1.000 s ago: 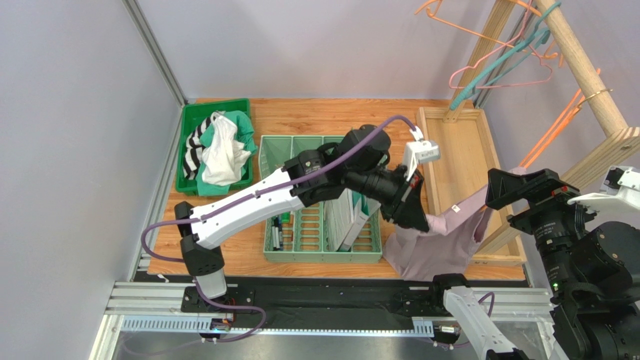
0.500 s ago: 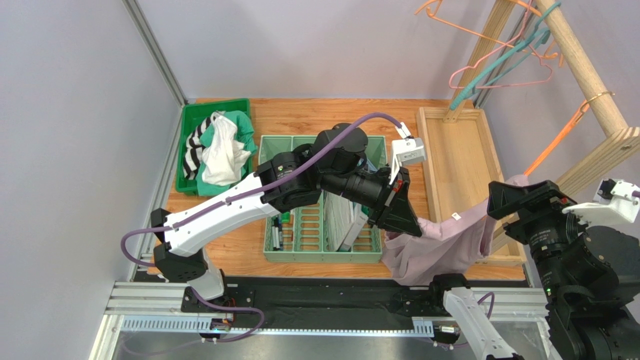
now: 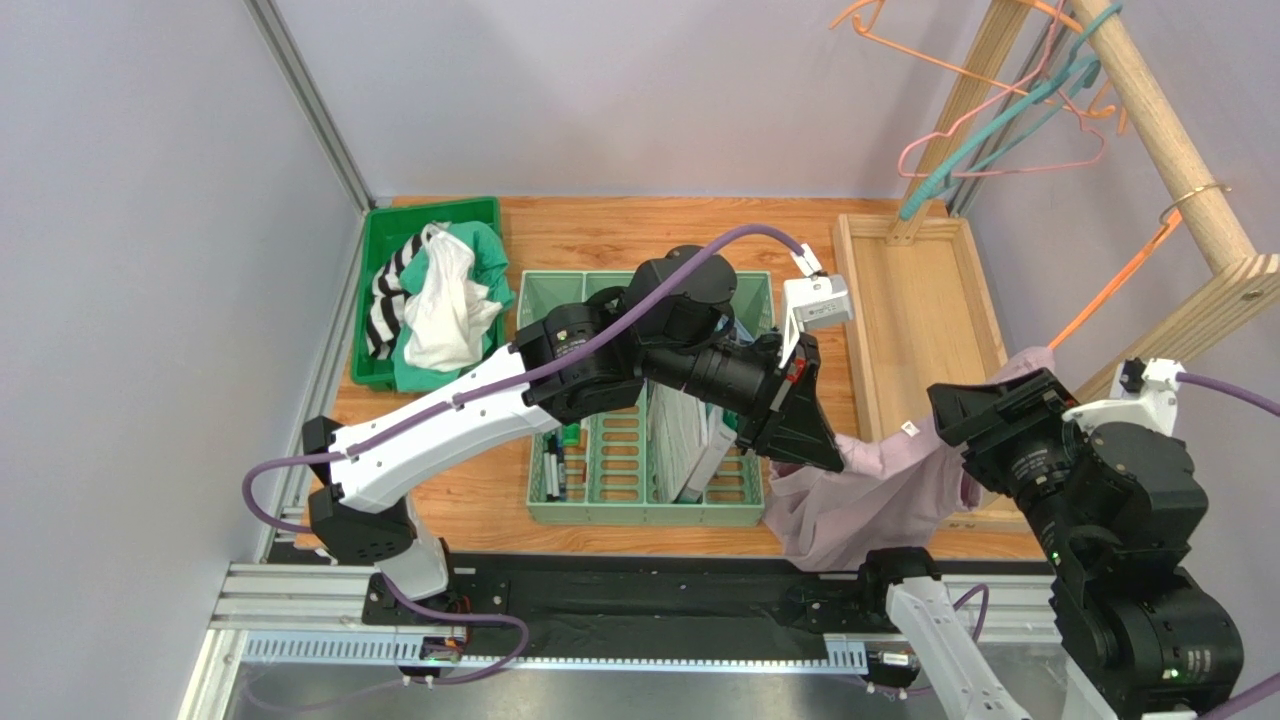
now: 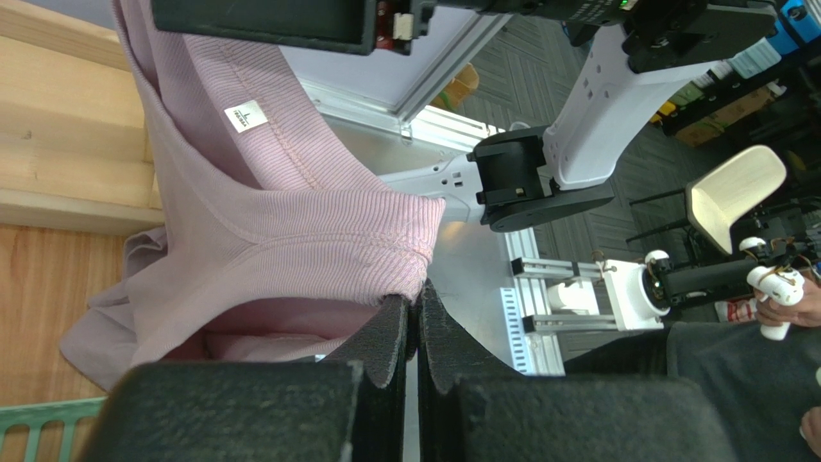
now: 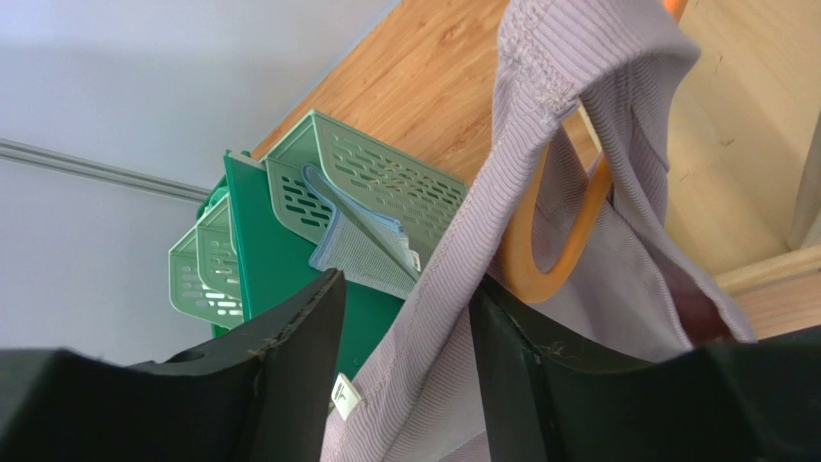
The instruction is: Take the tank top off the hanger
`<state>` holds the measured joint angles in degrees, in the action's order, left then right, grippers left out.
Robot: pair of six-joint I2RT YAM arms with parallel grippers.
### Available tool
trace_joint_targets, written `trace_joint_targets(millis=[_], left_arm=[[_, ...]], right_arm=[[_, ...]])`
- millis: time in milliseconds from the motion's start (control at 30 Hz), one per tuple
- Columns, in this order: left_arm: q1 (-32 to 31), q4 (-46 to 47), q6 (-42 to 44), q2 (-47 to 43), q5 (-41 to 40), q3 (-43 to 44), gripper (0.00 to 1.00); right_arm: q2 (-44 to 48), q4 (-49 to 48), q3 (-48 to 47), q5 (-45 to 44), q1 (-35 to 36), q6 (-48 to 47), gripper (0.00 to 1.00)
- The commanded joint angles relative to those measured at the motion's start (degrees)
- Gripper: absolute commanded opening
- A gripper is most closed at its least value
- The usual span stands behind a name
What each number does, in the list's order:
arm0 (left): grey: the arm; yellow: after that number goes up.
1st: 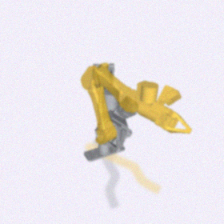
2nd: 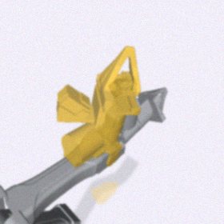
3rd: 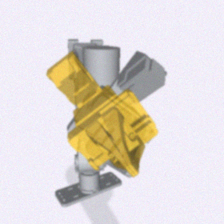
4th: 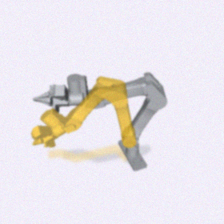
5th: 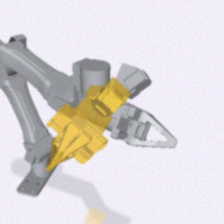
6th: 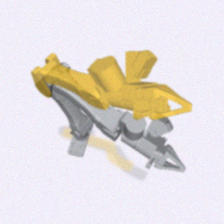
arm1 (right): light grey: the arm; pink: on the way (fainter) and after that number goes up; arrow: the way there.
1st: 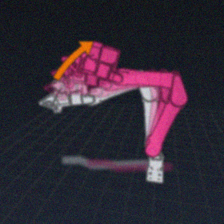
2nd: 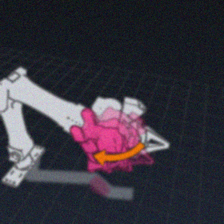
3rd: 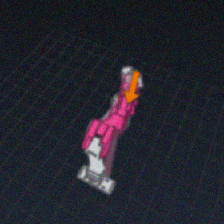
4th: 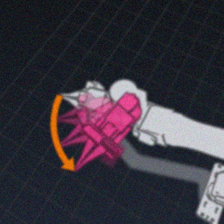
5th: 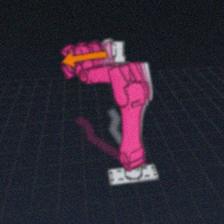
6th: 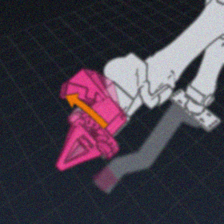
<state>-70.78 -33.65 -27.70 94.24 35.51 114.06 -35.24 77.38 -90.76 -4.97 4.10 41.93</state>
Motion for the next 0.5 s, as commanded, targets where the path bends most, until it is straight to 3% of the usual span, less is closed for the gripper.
trace_joint_targets(millis=[0,67,100,200,267,300,367,467], left_arm=[[-0.14,1.39,1.42,-0.37,0.97,2.13,0.0],[-0.23,1.13,1.51,-0.37,1.14,2.13,0.0],[-0.14,1.13,1.6,-0.46,0.88,2.13,0.0],[-0.23,0.43,2.04,-0.19,0.09,2.13,0.0],[-0.14,-0.36,2.3,0.07,-0.52,2.04,0.0],[-0.06,-0.71,2.39,0.33,-1.48,2.13,0.0],[0.12,-1.85,2.3,0.6,-2.54,2.22,0.0],[1.35,-2.56,0.73,1.12,-4.48,1.43,0.0]], right_arm=[[-0.09,12.62,1.81,1.28,0.03,3.77,0.51],[0.0,12.7,1.81,0.67,0.12,3.51,0.46],[0.17,12.7,1.73,0.84,0.03,3.33,0.36],[1.05,15.33,1.29,1.02,0.03,2.81,0.23],[2.02,17.79,1.03,1.02,0.03,2.45,0.18],[3.41,18.06,0.94,1.19,0.03,1.93,0.08],[5.61,18.06,1.72,3.21,0.12,1.58,0.01],[9.75,18.06,3.4,6.81,0.21,2.45,0.0]])
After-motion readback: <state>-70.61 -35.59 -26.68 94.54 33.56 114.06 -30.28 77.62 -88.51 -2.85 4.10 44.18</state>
